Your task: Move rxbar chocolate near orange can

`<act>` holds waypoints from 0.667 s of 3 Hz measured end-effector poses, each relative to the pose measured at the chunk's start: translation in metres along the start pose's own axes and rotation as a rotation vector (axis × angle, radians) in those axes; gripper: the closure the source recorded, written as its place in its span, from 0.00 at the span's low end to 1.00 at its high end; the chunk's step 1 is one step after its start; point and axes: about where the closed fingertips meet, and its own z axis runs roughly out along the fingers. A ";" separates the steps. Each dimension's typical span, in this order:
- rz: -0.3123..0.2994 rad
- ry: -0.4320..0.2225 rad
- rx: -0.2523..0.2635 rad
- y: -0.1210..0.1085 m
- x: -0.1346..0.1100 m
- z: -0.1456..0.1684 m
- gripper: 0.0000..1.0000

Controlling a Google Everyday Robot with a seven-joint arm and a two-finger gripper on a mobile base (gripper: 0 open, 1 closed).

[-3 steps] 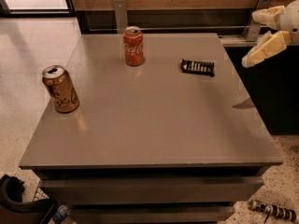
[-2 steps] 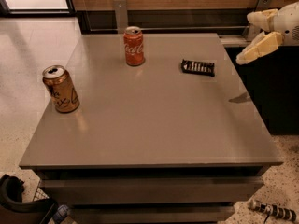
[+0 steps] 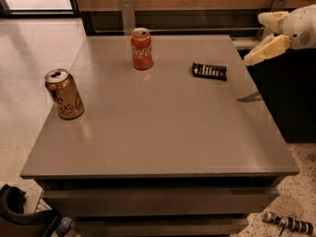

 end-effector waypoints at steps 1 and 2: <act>0.015 0.000 -0.010 -0.001 0.006 0.009 0.00; 0.020 0.001 -0.013 -0.002 0.008 0.012 0.00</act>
Offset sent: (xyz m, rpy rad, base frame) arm 0.0411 0.0122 -0.0750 0.0116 0.1093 -0.0207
